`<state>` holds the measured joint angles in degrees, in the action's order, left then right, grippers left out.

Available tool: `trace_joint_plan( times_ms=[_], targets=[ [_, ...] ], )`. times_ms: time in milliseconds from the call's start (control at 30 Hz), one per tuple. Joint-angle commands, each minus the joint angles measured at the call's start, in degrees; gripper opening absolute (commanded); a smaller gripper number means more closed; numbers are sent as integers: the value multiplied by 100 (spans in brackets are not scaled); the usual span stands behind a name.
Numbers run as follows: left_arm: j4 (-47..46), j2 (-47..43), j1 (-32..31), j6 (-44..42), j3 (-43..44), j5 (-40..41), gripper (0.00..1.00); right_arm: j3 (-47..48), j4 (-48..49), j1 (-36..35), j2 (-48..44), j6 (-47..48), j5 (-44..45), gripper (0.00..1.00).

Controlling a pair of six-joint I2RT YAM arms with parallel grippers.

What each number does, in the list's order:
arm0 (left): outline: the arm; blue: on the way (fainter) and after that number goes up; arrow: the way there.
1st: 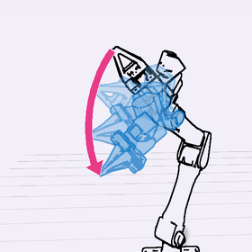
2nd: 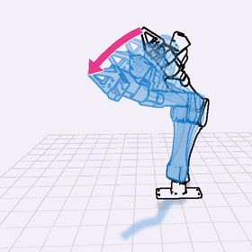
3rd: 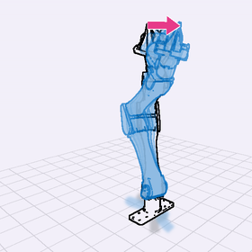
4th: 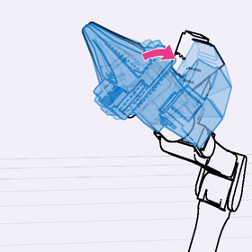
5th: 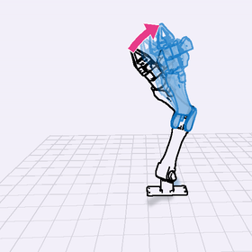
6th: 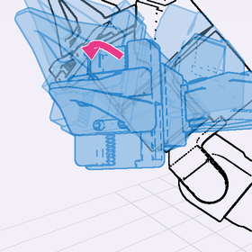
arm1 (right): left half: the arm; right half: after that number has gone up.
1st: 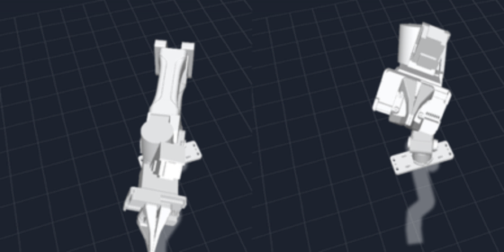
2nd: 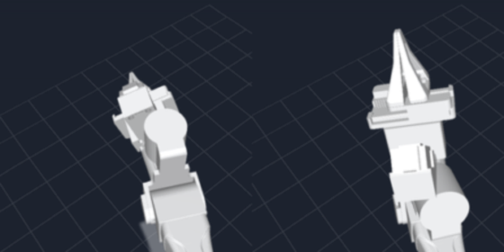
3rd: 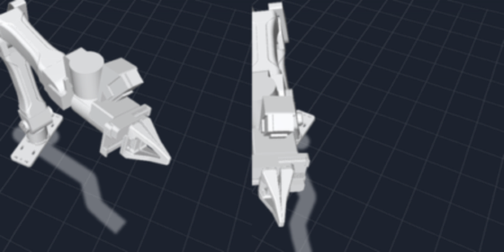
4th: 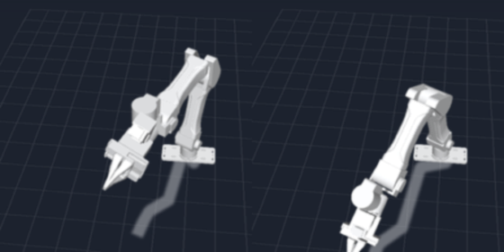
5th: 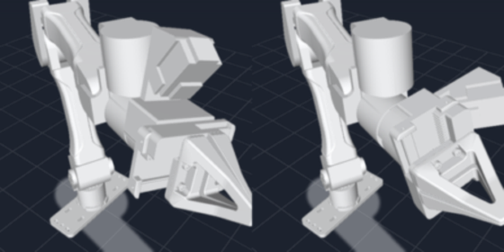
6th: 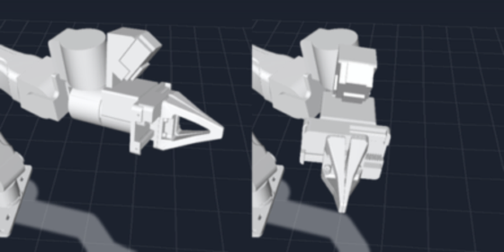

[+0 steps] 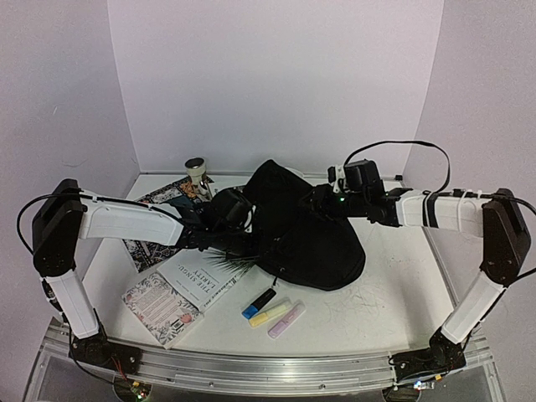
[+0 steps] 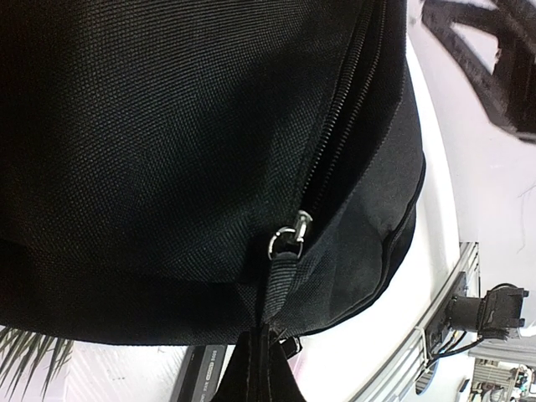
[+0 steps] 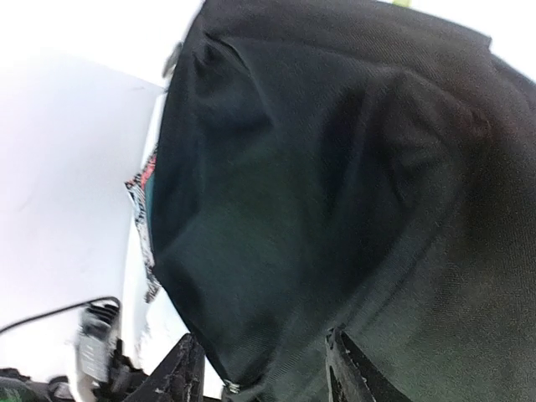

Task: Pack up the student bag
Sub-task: Pick up the lower front pocket of the student bag.

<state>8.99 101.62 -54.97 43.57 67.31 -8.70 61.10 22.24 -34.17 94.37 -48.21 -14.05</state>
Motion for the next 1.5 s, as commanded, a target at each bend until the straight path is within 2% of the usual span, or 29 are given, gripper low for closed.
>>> trace_joint_plan(
  times_ms=[0,267,467,633,700,867,1033,1233,1467],
  targets=[
    [11,-218,-66,11,55,122,0,286,-68,-37,257,-200,246,46],
    [8,-298,-74,20,20,214,0,37,-264,-34,526,-242,364,22],
    [10,-332,-75,37,-40,260,0,-439,-119,-20,332,-43,475,11],
    [23,-355,-75,-13,-40,356,2,-660,442,-21,226,156,140,0],
    [92,-384,-77,-91,23,438,6,-644,547,-22,246,190,9,0],
    [589,-415,-75,-466,470,901,33,-696,858,-20,249,212,-169,0],
    [1026,-330,-72,-922,1127,1497,51,-902,1308,-30,199,211,-383,0],
    [1261,131,-68,-1239,1873,1717,60,-1171,2046,-31,-109,245,-664,0],
    [1400,672,-73,-1522,2491,1797,67,-997,2279,-33,-400,465,-941,0]
  ],
)
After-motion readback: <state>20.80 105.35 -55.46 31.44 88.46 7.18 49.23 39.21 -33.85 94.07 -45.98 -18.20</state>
